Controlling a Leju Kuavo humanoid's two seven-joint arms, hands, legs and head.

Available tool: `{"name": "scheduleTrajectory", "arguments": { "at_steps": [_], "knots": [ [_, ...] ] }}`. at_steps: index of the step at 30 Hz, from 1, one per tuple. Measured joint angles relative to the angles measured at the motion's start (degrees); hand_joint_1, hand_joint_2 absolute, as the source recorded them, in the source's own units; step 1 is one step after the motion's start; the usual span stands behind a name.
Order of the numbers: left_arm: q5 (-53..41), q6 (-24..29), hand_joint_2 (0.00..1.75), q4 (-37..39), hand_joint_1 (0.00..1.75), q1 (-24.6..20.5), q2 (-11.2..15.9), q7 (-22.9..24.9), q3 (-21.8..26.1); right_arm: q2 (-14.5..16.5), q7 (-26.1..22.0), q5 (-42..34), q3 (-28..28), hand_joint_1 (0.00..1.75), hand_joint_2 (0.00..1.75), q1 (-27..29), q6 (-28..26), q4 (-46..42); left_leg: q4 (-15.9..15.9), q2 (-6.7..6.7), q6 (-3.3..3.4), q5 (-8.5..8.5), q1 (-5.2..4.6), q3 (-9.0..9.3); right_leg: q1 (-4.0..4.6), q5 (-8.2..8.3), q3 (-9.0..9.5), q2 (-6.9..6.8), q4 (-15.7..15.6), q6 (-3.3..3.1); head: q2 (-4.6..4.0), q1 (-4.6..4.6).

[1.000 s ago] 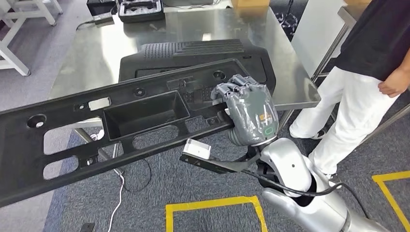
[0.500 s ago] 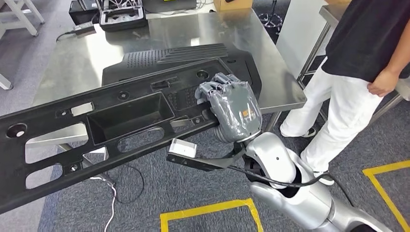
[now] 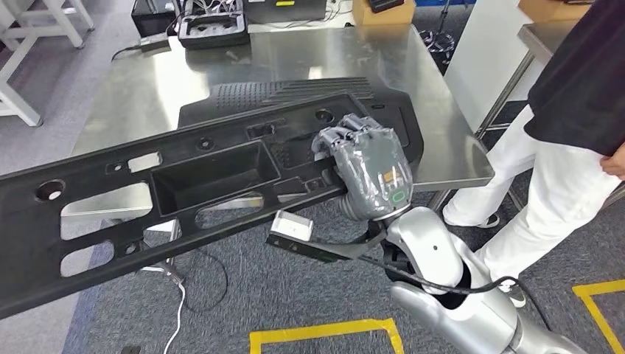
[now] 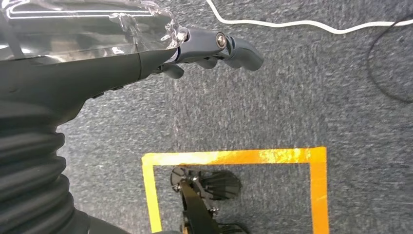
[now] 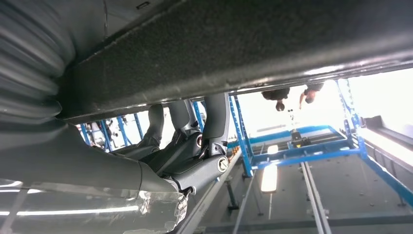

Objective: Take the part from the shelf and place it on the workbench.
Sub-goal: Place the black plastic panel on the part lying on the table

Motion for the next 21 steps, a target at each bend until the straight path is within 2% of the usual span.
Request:
{"name": "scheduleTrajectory", "arguments": {
  "at_steps": [3, 5, 6, 8, 9, 10, 11, 12, 13, 14, 15, 17, 19, 20, 21],
  "knots": [
    [0.0, 0.0, 1.75, 0.0, 0.0, -0.1, 0.0, 0.0, 0.0, 0.2, 0.0, 0.2, 0.0, 1.75, 1.75, 0.0, 0.0, 0.1, -0.1, 0.09, -0.97, -0.48, 0.08, 0.33, 0.12, -0.61, 0.47, 0.22, -0.7, -0.89, 0.0, -0.28],
    [-0.1, 0.0, 1.75, 0.0, 0.0, -0.2, 0.0, 0.0, 0.0, 0.2, 0.0, 0.3, 0.0, 1.75, 1.75, -0.1, 0.1, 0.1, 2.5, 0.14, -1.58, -2.0, 0.15, -0.46, -0.1, -0.78, 1.13, 0.15, -1.1, -1.48, 0.0, -0.81],
    [-0.1, 0.0, 1.75, 0.0, 0.0, -0.2, 0.0, 0.0, 0.0, 0.3, 0.0, 0.3, 0.0, 1.75, 1.75, -0.1, 0.1, 0.1, 5.6, 0.16, -1.82, -3.42, 0.19, -1.9, -0.16, -0.95, 1.5, 0.07, -1.2, -1.78, 0.0, -1.21],
    [-0.1, 0.0, 1.75, 0.0, 0.0, -0.1, 0.1, 0.0, 0.0, 0.3, 0.1, 0.4, 0.0, 1.75, 1.75, 0.0, 0.2, 0.1, 13.5, 0.17, -2.12, -6.16, 0.19, -6.38, -0.06, -1.44, 2.05, -0.01, -1.2, -2.22, 0.0, -1.99],
    [-0.2, 0.0, 1.75, 0.0, 0.0, 0.0, 0.1, 0.0, 0.0, 0.3, 0.2, 0.4, 0.0, 1.75, 1.75, 0.0, 0.3, 0.1, 16.0, 0.17, -2.17, -6.36, 0.2, -8.15, 0.0, -1.72, 2.35, 0.02, -1.2, -2.31, 0.0, -2.22],
    [-0.2, 0.0, 1.75, 0.0, 0.0, 0.0, 0.1, 0.0, 0.0, 0.3, 0.2, 0.5, 0.0, 1.75, 1.75, 0.0, 0.4, 0.1, 16.4, 0.17, -2.14, -5.38, 0.2, -8.98, 0.03, -2.01, 2.72, 0.07, -1.2, -2.31, 0.0, -2.42],
    [-0.3, 0.0, 1.75, 0.0, 0.0, 0.0, 0.1, 0.0, 0.0, 0.3, 0.2, 0.5, 0.0, 1.75, 1.75, 0.0, 0.6, 0.1, 14.4, 0.17, -2.03, -3.17, 0.19, -8.64, 0.05, -2.36, 3.2, 0.13, -1.2, -2.24, 0.0, -2.64],
    [-0.3, 0.0, 1.75, 0.0, 0.0, 0.0, 0.1, 0.0, 0.0, 0.3, 0.2, 0.5, 0.0, 1.75, 1.75, 0.0, 0.6, 0.1, 10.6, 0.16, -1.84, -0.34, 0.18, -7.43, 0.05, -2.76, 3.76, 0.19, -1.2, -2.12, 0.0, -2.9],
    [-0.3, 0.0, 1.75, 0.0, 0.0, 0.0, 0.1, 0.0, 0.0, 0.4, 0.2, 0.6, 0.0, 1.75, 1.75, 0.0, 0.7, 0.1, 6.9, 0.14, -1.59, 1.8, 0.12, -6.05, 0.1, -3.16, 4.25, 0.21, -1.2, -1.93, 0.0, -3.12],
    [-0.3, 0.0, 1.75, 0.0, 0.0, 0.0, 0.1, 0.0, 0.0, 0.4, 0.2, 0.6, 0.0, 1.75, 1.75, 0.0, 0.7, 0.1, 3.7, 0.12, -1.29, 3.15, -0.02, -4.79, 0.15, -3.51, 4.57, 0.29, -1.2, -1.67, 0.0, -3.31],
    [-0.3, 0.0, 1.75, 0.0, 0.0, 0.0, 0.1, 0.0, 0.0, 0.4, 0.2, 0.6, 0.0, 1.75, 1.75, 0.0, 0.7, 0.1, 1.9, 0.11, -0.99, 3.5, -0.18, -4.11, 0.2, -3.73, 4.69, 0.35, -1.2, -1.4, -0.01, -3.4],
    [-0.4, 0.0, 1.75, 0.0, 0.0, -0.1, 0.1, 0.0, 0.0, 0.4, 0.3, 0.7, 0.0, 1.75, 1.75, 0.0, 0.7, 0.1, 0.9, 0.13, -0.39, 2.88, -0.43, -3.81, 0.22, -3.96, 4.69, 0.45, -1.3, -0.85, -0.01, -3.28],
    [-0.4, 0.0, 1.75, 0.0, 0.0, -0.1, 0.1, 0.0, -0.1, 0.4, 0.3, 0.7, 0.0, 1.75, 1.75, 0.0, 0.7, 0.1, 0.5, 0.18, 0.19, 2.7, -0.16, -3.42, 0.16, -4.63, 4.72, 0.38, -0.8, -0.26, 0.0, -2.98],
    [-0.4, 0.0, 1.75, 0.0, 0.0, -0.2, 0.1, 0.0, -0.1, 0.4, 0.3, 0.8, 0.0, 1.75, 1.75, -0.1, 0.7, 0.1, 0.2, 0.21, 0.5, 2.62, 0.02, -3.1, 0.15, -5.46, 4.13, 0.33, 0.7, 0.0, 0.0, -2.71],
    [-0.4, 0.0, 1.75, 0.0, 0.0, -0.3, 0.1, 0.0, -0.1, 0.4, 0.3, 0.8, -0.1, 1.75, 1.75, -0.1, 0.7, 0.1, 0.0, 0.25, 0.8, 2.5, 0.13, -2.76, 0.09, -6.74, 2.78, 0.29, 3.5, 0.22, 0.0, -2.36]
  ]
}}
